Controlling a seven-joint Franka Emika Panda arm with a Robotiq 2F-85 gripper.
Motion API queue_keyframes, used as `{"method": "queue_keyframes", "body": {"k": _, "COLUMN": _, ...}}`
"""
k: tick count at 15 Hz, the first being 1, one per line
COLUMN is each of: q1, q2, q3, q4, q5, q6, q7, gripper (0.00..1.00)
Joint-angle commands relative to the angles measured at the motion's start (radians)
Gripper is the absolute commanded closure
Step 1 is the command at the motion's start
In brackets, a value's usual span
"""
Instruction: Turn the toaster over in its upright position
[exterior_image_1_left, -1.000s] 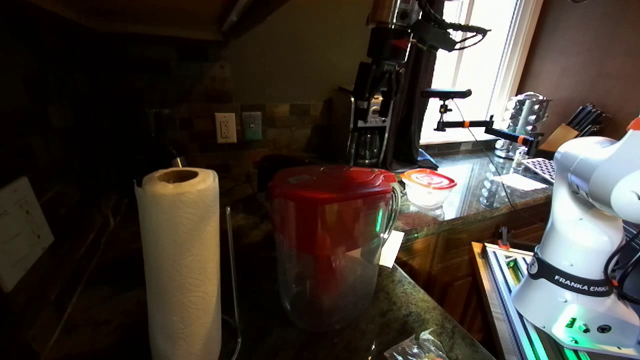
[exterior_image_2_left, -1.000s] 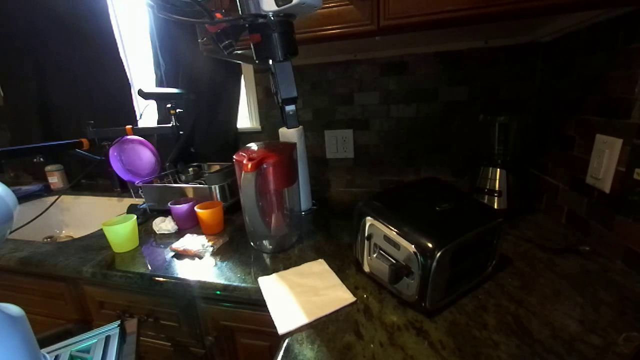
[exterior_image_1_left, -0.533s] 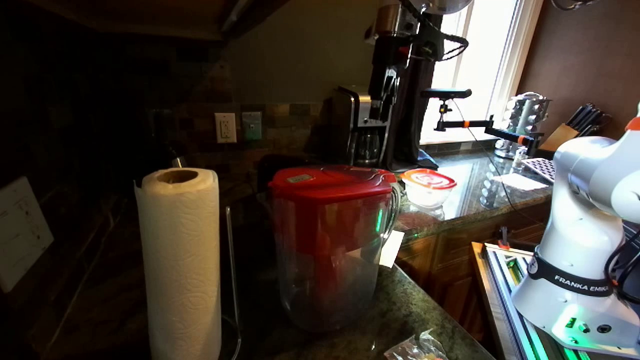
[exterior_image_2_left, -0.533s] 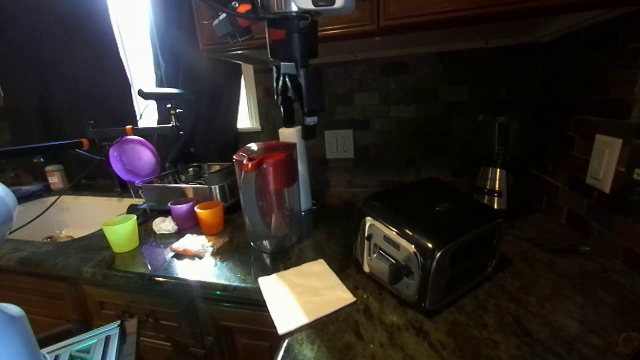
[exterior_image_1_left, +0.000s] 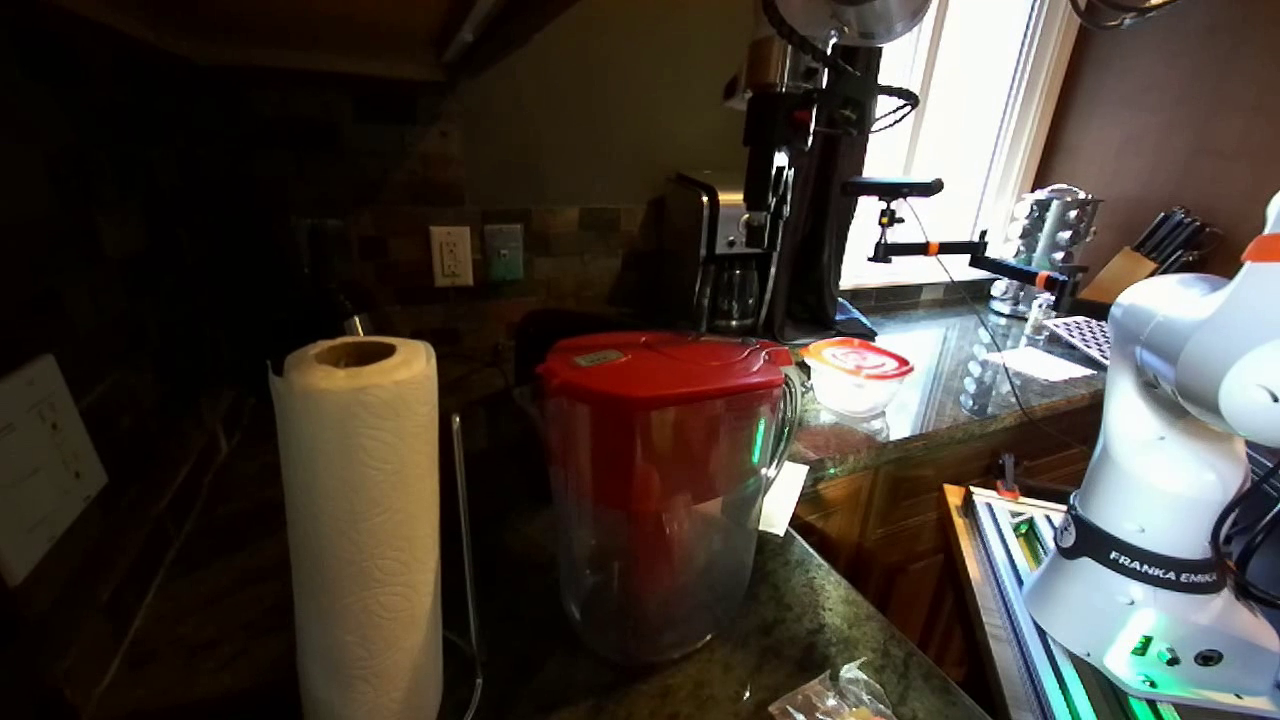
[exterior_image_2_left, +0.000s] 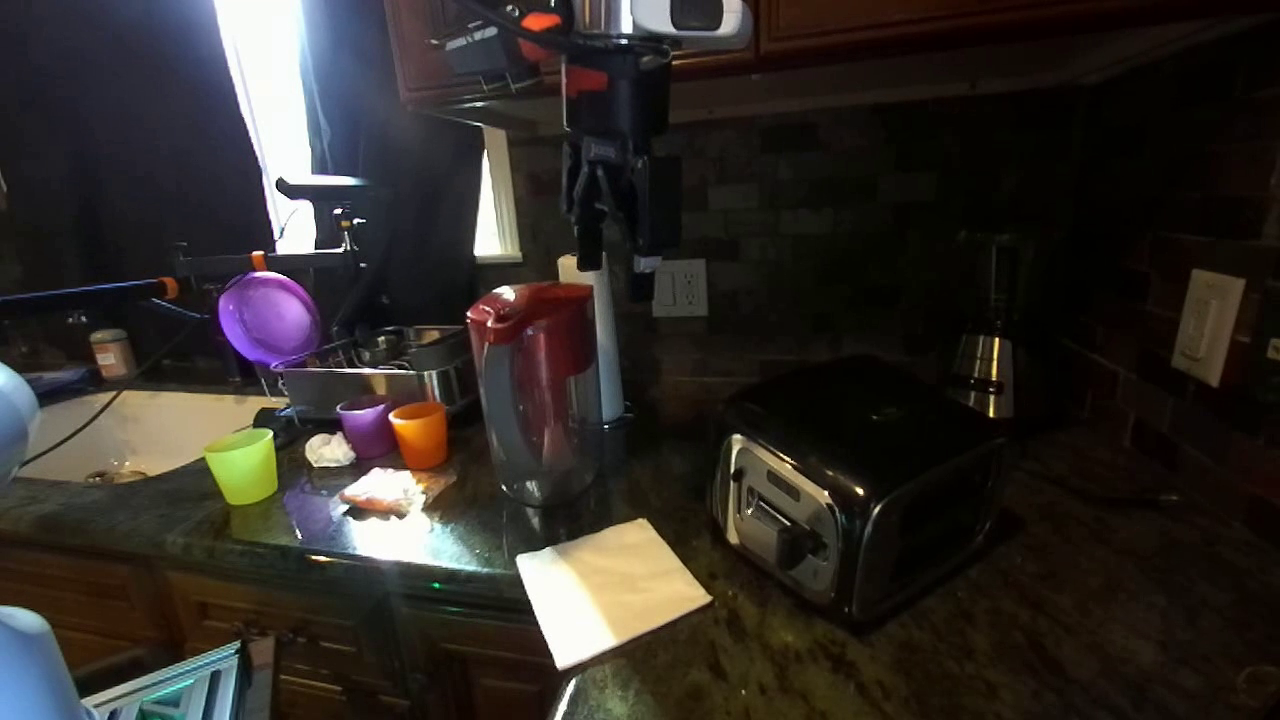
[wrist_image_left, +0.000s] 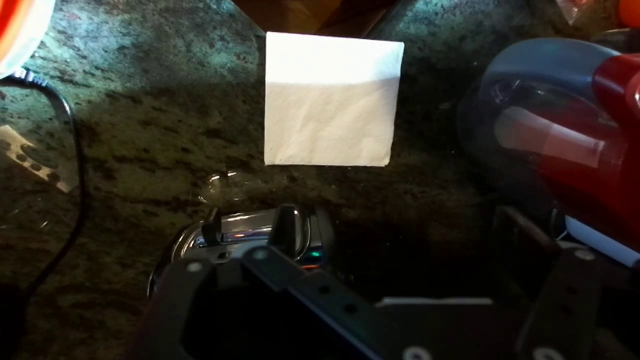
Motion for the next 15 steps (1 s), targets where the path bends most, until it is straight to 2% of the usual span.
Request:
{"method": "queue_keyframes", "body": {"k": 1, "q1": -0.009, "q2": 0.001, "q3": 0.008, "q4": 0.002, "q5": 0.003, "q6": -0.002, "q7": -0.003, "gripper": 0.0}}
{"method": "queue_keyframes", "body": {"k": 3, "q1": -0.008, "q2": 0.01, "q3": 0.0, "q4": 0.004, "q5": -0.003, "q6": 0.019, "q7": -0.035, "gripper": 0.0}}
{"method": "queue_keyframes", "body": {"k": 11, "q1": -0.03, "q2": 0.18, "q3": -0.123, "q4": 0.127, "q5": 0.036, "q6": 0.003, "q7": -0.31, "gripper": 0.0}}
{"method": "queue_keyframes", "body": {"k": 15, "q1": -0.05, "q2": 0.27, "q3": -0.141, "q4": 0.162, "q5": 0.07, "q6": 0.125, "q7": -0.388, "gripper": 0.0}}
